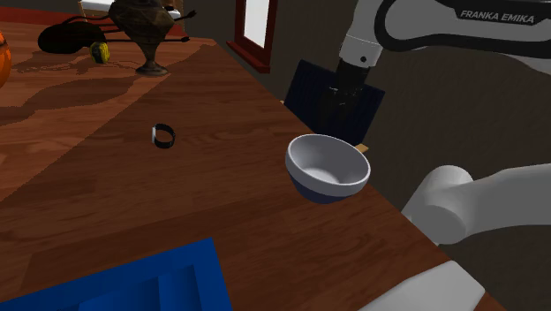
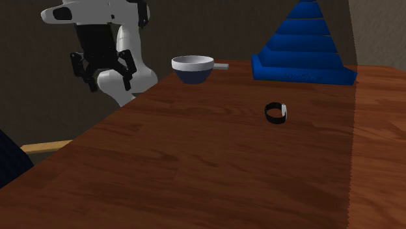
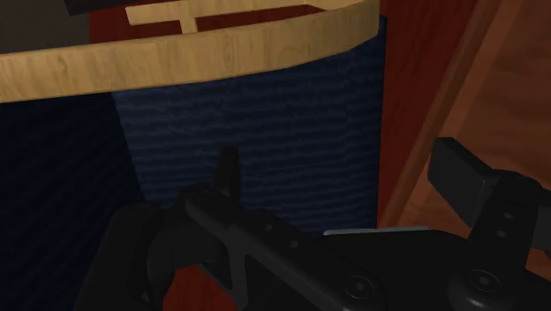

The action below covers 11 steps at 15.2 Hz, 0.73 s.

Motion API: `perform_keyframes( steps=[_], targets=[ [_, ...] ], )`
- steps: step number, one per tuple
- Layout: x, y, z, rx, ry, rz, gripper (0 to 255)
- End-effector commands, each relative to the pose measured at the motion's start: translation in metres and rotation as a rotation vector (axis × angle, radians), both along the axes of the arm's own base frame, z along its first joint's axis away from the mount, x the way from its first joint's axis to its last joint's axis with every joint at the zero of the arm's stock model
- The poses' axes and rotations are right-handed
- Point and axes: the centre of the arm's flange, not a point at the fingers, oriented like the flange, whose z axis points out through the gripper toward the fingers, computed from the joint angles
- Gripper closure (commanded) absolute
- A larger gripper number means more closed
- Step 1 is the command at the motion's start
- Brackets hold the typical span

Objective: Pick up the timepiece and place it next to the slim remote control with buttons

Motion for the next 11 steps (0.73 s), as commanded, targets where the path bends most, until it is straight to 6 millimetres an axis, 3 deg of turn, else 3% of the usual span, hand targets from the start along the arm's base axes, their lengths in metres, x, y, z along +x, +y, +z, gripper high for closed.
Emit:
perform_keyframes(
  steps=[1,11],
  targets=[
    [0.0,0.0,0.0,0.0,0.0,0.0,0],
    [0.052,0.118,0.016,0.022,0.009,-0.068,0]
  ],
)
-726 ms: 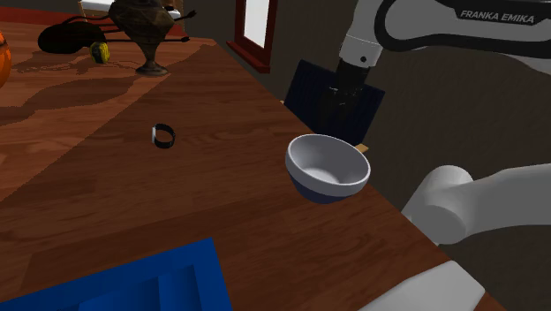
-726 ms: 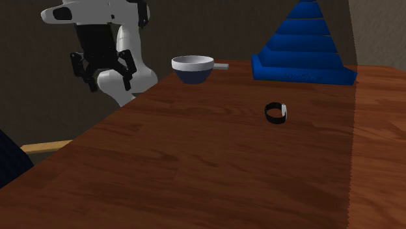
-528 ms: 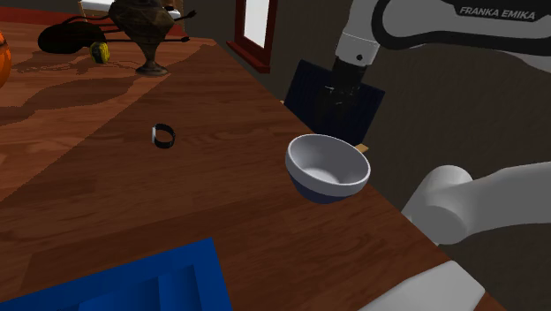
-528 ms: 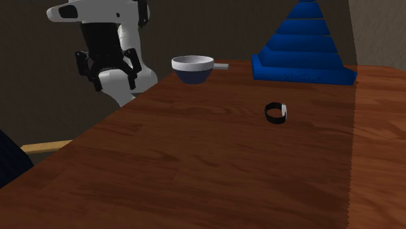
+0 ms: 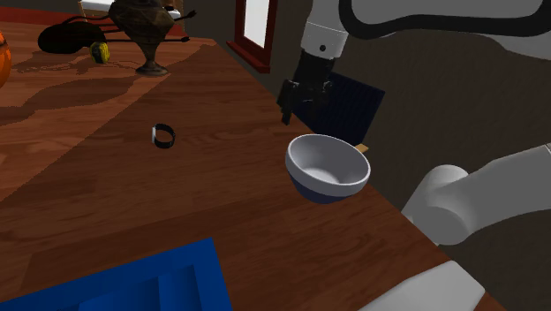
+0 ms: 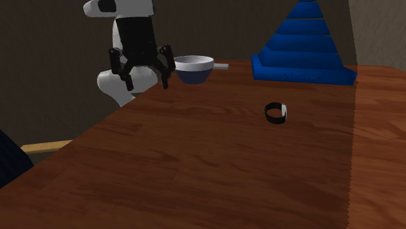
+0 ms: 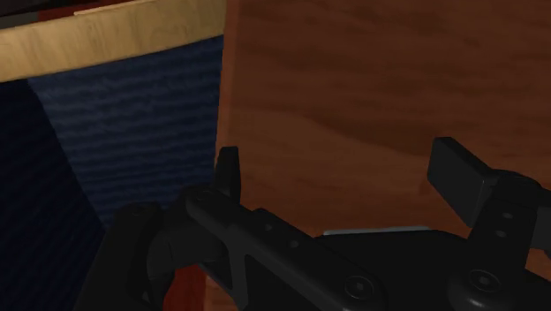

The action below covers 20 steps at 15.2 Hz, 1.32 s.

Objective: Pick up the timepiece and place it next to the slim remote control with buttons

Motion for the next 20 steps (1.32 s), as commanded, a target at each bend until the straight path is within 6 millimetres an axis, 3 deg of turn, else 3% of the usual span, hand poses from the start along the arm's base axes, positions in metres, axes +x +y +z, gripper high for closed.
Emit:
perform_keyframes(
  steps=[1,20],
  targets=[
    [0.011,0.027,0.004,0.005,0.002,-0.015,0],
    [0.133,0.237,0.039,0.047,0.018,-0.145,0]
  ],
)
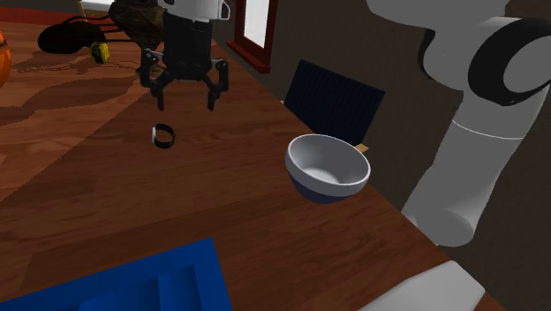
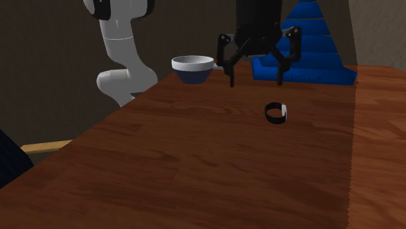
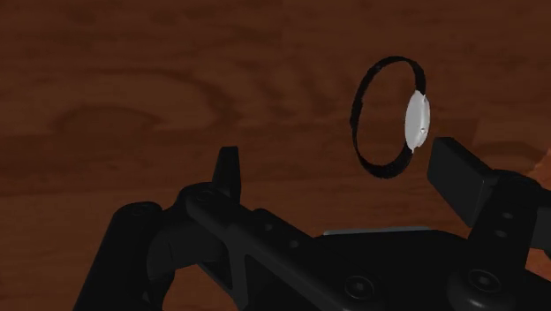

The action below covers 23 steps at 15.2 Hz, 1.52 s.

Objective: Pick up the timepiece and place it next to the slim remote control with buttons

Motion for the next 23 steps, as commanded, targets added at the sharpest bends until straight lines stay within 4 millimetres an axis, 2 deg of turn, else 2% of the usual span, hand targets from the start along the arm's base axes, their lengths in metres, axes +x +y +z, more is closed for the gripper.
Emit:
perform_keyframes(
  steps=[1,4,12,19,20,23],
  targets=[
    [0.014,0.022,0.004,0.005,0.002,-0.018,0],
    [0.033,0.049,0.009,0.011,0.004,-0.036,0],
    [0.034,0.054,-0.03,0.011,0.004,-0.036,0],
    [0.034,0.054,-0.03,0.011,0.004,-0.036,0],
    [0.034,0.054,-0.03,0.011,0.004,-0.036,255],
    [0.034,0.054,-0.03,0.011,0.004,-0.036,255]
  ],
)
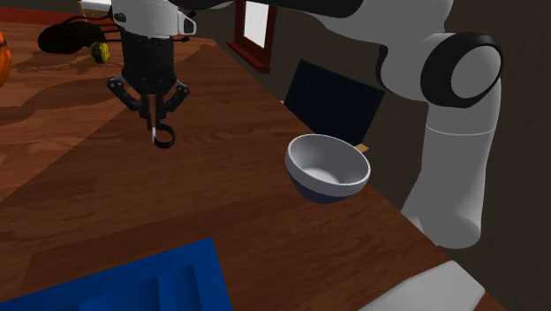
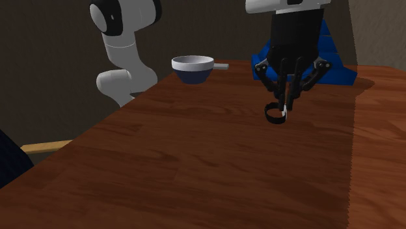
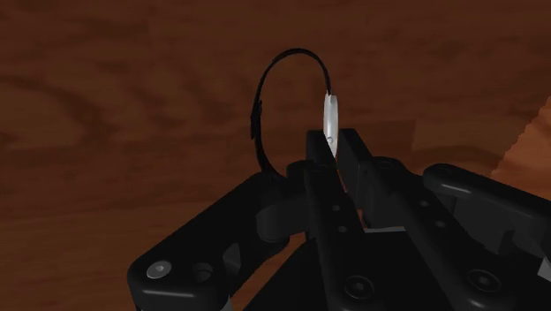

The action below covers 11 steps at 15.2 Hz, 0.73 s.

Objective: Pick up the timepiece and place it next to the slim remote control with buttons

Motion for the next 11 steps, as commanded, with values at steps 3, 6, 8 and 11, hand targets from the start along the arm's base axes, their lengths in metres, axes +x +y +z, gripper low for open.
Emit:
perform_keyframes(
  steps=[3,6,8,11],
  targets=[
    [0.0,0.0,0.0,0.0,0.0,0.0,255],
    [0.0,0.0,0.0,0.0,0.0,0.0,255],
    [0.0,0.0,0.011,0.0,0.0,0.0,255],
    [0.0,0.0,0.026,0.0,0.0,0.0,255]
  ],
)
